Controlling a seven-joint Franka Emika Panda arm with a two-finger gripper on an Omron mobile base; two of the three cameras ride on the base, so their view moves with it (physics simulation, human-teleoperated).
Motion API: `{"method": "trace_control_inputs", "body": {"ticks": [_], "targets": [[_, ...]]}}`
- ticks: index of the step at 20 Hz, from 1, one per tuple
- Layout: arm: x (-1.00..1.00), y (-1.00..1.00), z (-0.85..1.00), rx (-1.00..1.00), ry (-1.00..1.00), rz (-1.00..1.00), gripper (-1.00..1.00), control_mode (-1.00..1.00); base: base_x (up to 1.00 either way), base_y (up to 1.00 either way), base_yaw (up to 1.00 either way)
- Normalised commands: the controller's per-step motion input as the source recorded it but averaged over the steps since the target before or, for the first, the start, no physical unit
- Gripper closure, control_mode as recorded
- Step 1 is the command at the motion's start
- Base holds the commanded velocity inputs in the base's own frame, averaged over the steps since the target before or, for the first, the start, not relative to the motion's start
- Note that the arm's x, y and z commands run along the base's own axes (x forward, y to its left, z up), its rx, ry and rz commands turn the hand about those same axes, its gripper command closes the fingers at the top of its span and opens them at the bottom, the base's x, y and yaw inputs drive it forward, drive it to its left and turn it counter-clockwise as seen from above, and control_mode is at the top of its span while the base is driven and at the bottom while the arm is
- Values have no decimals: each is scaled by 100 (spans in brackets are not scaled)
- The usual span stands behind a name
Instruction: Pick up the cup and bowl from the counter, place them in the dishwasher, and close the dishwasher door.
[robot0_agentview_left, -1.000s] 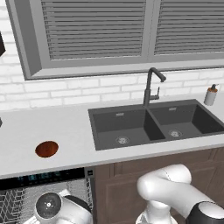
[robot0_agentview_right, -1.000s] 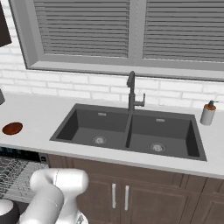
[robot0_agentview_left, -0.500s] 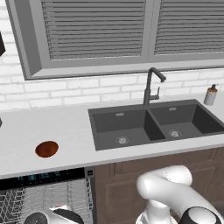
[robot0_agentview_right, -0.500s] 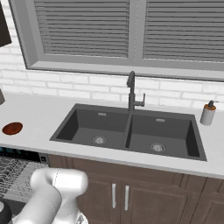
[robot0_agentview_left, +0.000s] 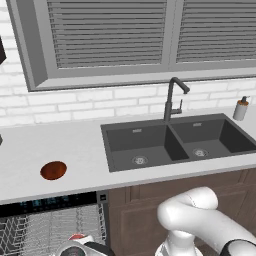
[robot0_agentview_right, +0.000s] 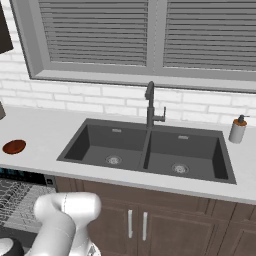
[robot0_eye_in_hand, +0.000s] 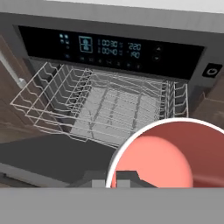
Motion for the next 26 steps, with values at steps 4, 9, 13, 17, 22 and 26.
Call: {"method": "trace_control_inputs", "body": {"ticks": [4,9,13,17,22,26], "targets": [[41,-2,-55,0,-8,1,100,-100,0,0,0],[36,8,-26,0,0,0,100,-100,0,0,0],[45,10,-38,0,-8,0,100,-100,0,0,0],[40,4,-51,0,-17,0,100,-100,0,0,0],[35,1,-30,0,-3,0,100,-100,0,0,0],[30,0,-13,0,0,0,100,-100,0,0,0]]}}
